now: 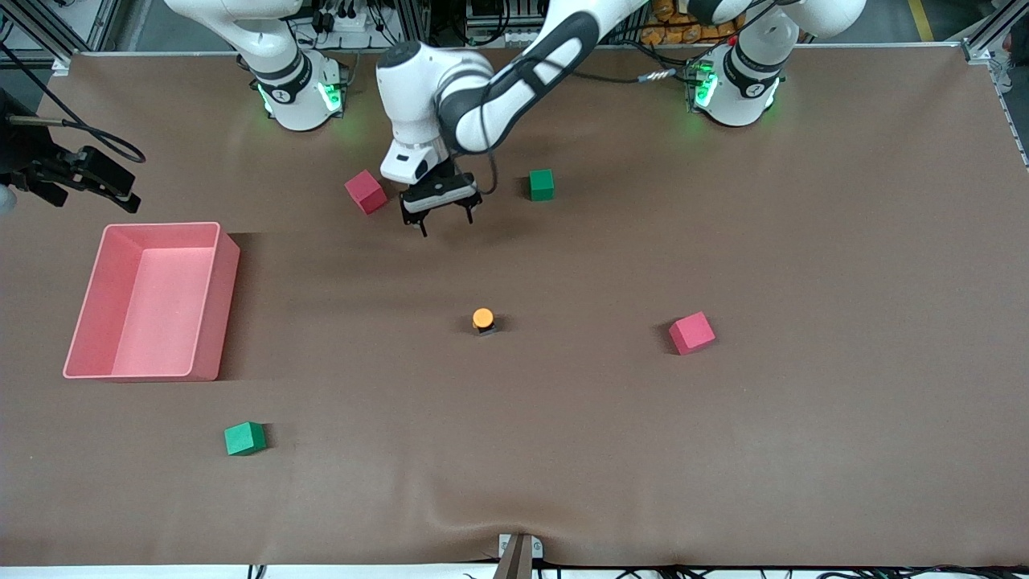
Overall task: Place and upright button with both arms
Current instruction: 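Open the left gripper and raise it away from the button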
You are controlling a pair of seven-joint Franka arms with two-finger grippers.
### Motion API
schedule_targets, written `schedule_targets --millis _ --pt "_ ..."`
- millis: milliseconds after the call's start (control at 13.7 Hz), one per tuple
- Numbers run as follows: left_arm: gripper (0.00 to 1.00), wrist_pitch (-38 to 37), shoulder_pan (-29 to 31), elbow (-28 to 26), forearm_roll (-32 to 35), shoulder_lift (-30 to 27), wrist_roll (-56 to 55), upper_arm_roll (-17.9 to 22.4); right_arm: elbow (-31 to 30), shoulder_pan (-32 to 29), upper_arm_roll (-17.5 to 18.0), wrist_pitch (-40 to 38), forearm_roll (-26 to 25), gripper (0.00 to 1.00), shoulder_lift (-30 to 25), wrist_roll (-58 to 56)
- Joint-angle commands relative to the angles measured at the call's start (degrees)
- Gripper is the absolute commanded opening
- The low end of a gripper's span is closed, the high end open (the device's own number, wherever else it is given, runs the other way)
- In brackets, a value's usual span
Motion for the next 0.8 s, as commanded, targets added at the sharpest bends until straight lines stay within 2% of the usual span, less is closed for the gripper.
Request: schedule_targets --millis 0,218,437,728 --pt "1.00 -5.9 5.3 -2.3 -7.5 -8.7 8.9 -0.4 1.3 0.0 -0.2 -1.0 0.8 1.00 0.6 -0.6" --pt "1.00 -12.9 12.3 -2.6 -11.5 -15.5 19.9 -0.5 1.3 0.0 -0.2 -1.0 0.8 1.00 0.6 -0.6" --pt "1.00 -14.6 20.1 -2.7 -14.8 -19.4 28.4 -0.7 1.3 -0.1 -0.2 -1.0 0.8 1.00 0.6 -0.7" --pt "1.00 -19.9 28.7 -5.2 -15.3 -25.0 41.4 -0.8 1.3 -0.1 -0.2 -1.0 0.8 1.00 0.6 -0.7"
